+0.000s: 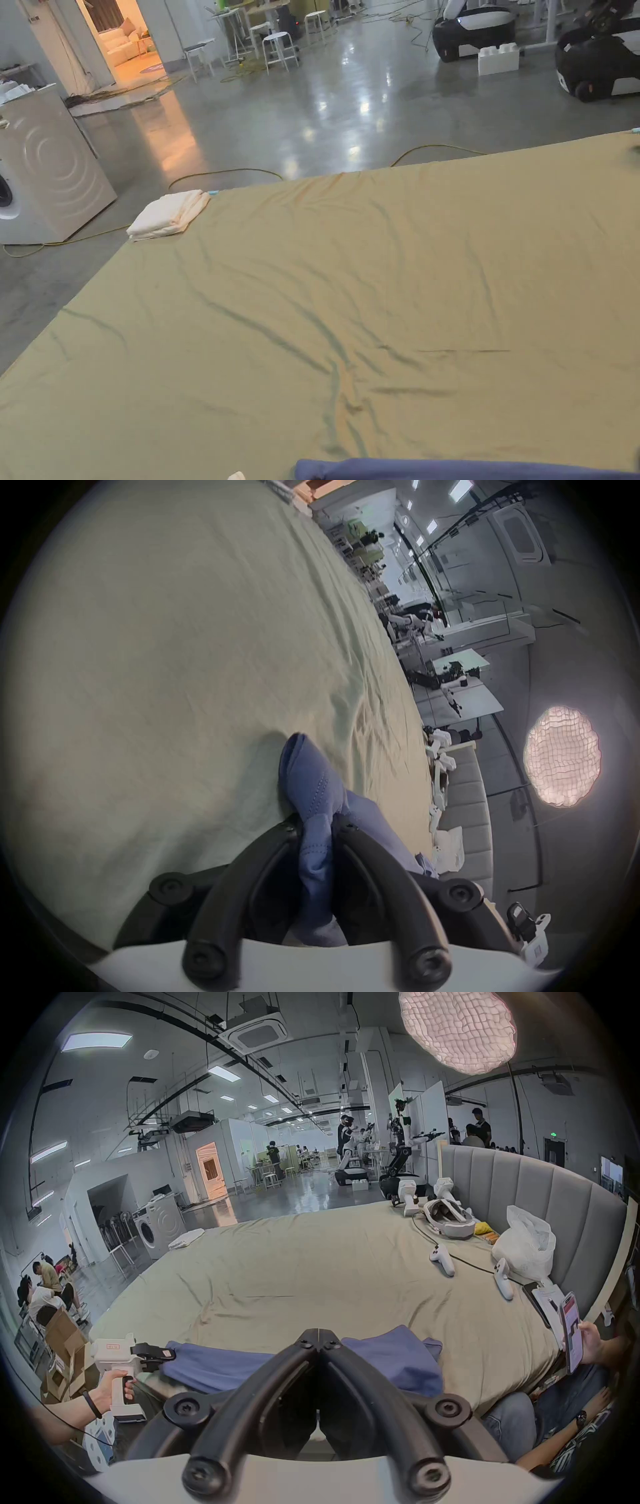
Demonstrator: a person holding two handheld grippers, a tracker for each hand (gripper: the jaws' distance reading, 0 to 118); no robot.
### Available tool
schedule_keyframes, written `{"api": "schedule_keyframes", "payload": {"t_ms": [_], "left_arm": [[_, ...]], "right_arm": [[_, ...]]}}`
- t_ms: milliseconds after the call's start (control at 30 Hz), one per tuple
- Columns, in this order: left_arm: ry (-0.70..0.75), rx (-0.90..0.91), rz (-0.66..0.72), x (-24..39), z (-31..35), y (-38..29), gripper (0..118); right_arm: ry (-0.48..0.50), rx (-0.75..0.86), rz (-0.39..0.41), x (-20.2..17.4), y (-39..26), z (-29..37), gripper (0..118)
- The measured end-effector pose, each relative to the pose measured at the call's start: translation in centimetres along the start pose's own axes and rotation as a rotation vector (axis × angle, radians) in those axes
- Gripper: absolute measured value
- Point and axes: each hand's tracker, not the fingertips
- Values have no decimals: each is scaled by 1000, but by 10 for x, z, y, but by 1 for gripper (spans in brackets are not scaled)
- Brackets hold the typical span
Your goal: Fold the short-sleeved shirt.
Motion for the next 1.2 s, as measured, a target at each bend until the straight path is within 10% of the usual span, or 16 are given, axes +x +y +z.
{"api": "schedule_keyframes", "payload": {"t_ms": [433, 900, 1067, 1200], "left_arm": [[228, 261, -337, 57, 135, 51, 15], [51, -130, -609, 160, -54, -105, 15], [47, -107, -638, 166, -50, -104, 95], [-55, -9, -550, 164, -15, -76, 101]], "right_arm": [[14, -11, -56, 12, -3, -5, 0], [-76, 20, -15, 28, -16, 36, 0], [-112, -17, -76, 46, -23, 38, 0], [-89, -12, -124, 48, -25, 35, 0]]}}
